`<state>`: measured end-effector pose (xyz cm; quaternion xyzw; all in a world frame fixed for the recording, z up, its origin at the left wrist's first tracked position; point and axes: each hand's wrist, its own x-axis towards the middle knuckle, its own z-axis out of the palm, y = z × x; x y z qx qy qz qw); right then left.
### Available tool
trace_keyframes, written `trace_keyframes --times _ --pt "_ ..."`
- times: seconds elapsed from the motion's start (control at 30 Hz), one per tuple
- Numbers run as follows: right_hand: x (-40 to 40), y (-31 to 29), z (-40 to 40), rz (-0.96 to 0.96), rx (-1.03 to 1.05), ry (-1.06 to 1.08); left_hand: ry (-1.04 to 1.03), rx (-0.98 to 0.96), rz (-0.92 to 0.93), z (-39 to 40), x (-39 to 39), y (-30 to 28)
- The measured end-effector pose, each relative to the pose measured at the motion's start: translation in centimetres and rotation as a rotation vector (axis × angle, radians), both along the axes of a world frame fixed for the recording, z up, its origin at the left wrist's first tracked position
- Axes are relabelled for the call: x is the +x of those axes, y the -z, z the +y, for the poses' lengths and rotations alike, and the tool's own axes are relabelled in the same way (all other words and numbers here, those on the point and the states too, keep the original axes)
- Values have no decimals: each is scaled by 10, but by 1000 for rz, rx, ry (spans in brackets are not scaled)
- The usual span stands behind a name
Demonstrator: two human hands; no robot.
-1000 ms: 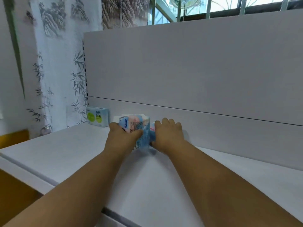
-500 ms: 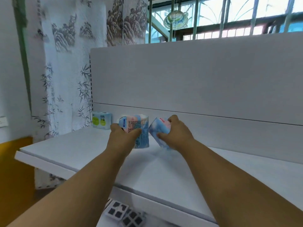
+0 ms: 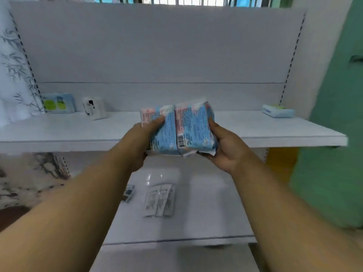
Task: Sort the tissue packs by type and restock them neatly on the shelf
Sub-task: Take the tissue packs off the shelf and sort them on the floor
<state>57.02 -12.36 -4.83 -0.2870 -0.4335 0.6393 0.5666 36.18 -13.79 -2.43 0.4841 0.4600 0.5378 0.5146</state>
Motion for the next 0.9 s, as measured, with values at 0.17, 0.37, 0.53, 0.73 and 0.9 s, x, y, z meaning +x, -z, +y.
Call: trace_keyframes --times 0.17,0.37,0.53,0.73,0.9 --pt "65 43 -88 -104 -28 219 141 -51 -16 -56 76 47" --pt "157 109 -213 -250 -91 409 292 -126 58 -142 177 114" --pt "247 206 -343 -217 -354 585 467 -253 184 -237 270 212" --pt "285 341 -475 -228 -640 837 676 -457 330 -329 353 342" --pt "302 428 -522 -133 -761 973 855 -522 419 -352 393 433"
